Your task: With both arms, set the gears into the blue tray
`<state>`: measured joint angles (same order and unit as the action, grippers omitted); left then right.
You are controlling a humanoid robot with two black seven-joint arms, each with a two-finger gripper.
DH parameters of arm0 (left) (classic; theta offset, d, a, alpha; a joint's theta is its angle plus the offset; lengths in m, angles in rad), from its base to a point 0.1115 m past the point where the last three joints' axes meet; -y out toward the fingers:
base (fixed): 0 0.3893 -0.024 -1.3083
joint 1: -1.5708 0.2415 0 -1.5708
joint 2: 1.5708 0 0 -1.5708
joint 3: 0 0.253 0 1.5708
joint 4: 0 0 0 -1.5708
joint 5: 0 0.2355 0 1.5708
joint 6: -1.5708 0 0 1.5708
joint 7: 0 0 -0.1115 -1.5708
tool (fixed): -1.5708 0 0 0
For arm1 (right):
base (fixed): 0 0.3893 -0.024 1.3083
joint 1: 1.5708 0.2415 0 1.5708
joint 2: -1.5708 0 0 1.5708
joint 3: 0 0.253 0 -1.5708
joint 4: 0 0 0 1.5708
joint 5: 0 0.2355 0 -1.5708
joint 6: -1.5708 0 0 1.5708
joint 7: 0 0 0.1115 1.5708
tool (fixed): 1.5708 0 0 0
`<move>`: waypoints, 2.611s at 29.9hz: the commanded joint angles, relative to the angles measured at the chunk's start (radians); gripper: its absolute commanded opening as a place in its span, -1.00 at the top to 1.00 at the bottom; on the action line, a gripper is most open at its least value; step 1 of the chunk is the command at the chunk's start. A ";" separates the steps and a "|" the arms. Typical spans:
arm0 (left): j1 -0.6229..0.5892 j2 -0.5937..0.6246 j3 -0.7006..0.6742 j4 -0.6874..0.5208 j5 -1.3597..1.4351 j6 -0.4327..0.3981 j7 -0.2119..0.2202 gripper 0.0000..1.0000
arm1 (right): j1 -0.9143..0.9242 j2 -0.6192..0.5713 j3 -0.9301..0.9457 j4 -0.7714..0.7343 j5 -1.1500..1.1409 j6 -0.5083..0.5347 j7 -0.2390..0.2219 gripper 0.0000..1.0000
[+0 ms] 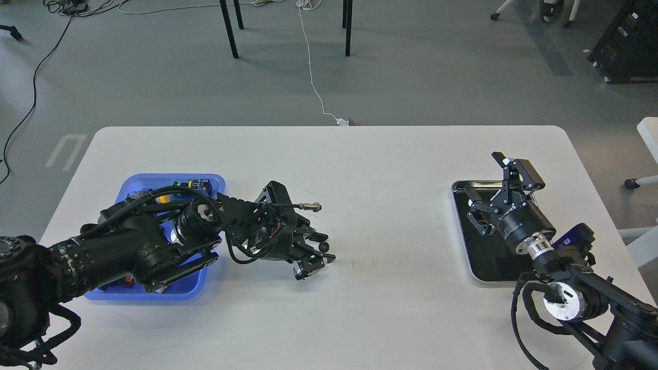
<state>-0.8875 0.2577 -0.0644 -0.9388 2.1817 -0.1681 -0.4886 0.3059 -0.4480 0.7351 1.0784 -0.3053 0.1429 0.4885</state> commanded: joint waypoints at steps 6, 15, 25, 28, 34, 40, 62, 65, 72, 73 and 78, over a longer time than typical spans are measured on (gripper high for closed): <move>-0.005 0.002 0.000 0.000 0.000 -0.001 0.000 0.68 | -0.001 0.000 0.000 0.000 0.000 -0.002 0.000 -0.94; -0.073 0.191 -0.012 -0.164 0.000 -0.007 0.000 0.65 | -0.001 0.000 0.000 0.002 0.000 -0.002 0.000 -0.93; -0.080 0.583 -0.003 -0.262 0.000 0.006 0.000 0.62 | 0.005 0.009 -0.003 0.003 0.000 -0.002 0.000 -0.93; -0.047 0.614 -0.008 -0.232 0.000 0.004 0.000 0.59 | 0.004 0.009 -0.005 0.003 0.000 -0.002 0.000 -0.94; 0.027 0.582 -0.026 -0.128 0.000 0.005 0.000 0.58 | 0.005 0.017 -0.008 0.003 0.000 -0.002 0.000 -0.94; 0.067 0.522 -0.077 -0.020 0.000 0.012 0.000 0.54 | 0.002 0.017 -0.008 0.003 0.000 -0.002 0.000 -0.94; 0.094 0.575 -0.287 -0.149 -0.594 0.045 0.000 -0.97 | 0.035 0.017 -0.008 0.014 0.000 -0.019 0.000 -0.93; 0.149 0.563 -0.293 -0.204 -0.966 0.085 0.000 -0.97 | 0.041 0.025 -0.010 0.015 -0.001 -0.035 0.000 -0.93; 0.445 0.353 -0.611 -0.242 -1.432 0.174 0.000 -0.97 | 0.050 0.058 -0.014 0.018 -0.015 -0.049 0.000 -0.97; 0.505 0.309 -0.708 -0.241 -1.430 0.176 0.000 -0.97 | 0.050 0.058 -0.019 0.020 -0.021 -0.051 0.000 -0.97; 0.651 0.120 -0.977 -0.230 -1.435 0.173 0.000 -0.97 | 0.050 0.058 -0.034 0.037 -0.057 -0.051 0.000 -0.97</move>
<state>-0.2976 0.4761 -0.9141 -1.1747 0.7531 0.0082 -0.4888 0.3570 -0.3897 0.7032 1.1075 -0.3513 0.0933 0.4883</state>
